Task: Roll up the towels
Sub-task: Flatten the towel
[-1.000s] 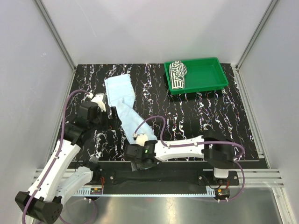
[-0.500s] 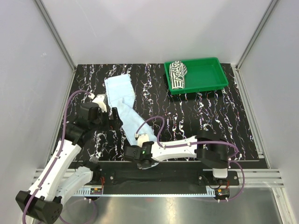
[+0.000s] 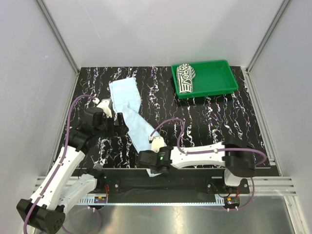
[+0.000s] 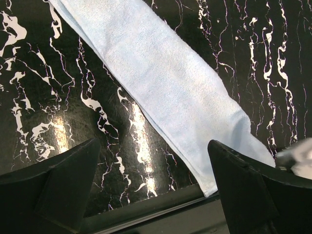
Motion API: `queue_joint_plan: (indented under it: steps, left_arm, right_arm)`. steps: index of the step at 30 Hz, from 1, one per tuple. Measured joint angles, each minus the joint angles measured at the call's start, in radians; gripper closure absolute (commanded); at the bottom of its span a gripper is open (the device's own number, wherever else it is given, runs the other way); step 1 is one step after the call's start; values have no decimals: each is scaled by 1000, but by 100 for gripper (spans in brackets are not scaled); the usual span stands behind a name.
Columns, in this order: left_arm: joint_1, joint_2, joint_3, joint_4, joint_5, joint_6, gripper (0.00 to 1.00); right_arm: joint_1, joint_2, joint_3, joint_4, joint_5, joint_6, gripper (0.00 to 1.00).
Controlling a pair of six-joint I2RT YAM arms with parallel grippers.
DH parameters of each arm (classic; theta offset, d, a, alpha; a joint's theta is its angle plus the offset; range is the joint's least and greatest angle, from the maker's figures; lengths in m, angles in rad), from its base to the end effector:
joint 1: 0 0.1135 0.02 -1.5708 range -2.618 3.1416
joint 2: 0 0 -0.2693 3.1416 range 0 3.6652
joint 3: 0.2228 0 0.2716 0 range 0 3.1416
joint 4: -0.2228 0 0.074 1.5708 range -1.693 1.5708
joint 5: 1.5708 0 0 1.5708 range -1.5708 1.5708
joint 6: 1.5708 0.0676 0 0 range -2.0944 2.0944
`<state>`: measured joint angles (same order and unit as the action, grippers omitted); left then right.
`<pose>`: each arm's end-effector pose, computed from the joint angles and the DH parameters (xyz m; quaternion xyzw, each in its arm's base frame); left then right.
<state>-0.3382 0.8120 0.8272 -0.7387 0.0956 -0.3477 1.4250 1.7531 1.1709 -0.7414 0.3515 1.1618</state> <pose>0.1908 -0.0740 0.2794 0.0153 0.9106 -0.1791 0.3721 0.0749 0.3495 0.1495 -0.1068 0.9715 0.0692 0.2001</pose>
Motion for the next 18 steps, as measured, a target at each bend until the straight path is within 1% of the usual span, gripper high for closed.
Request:
queue_joint_plan:
  steps: [4,9,13,16,18]
  left_arm:
    - [0,0,0,0,3,0,1]
    - [0,15,6,-2,4,1,1]
    - [3,64,47,-7,6,-2,1]
    - [5,122,92,4,15,-19,1]
    - [5,175,124,23,22,-31,1]
  right_arm:
    - [0,-142,-13,-42,50,10,100]
    - [-1,-446,-21,-198,172,81,100]
    - [-3,-755,-43,-404,306,251,100]
    - [-4,-990,-87,-494,371,353,100]
    - [-6,-1093,-109,-538,394,398,100]
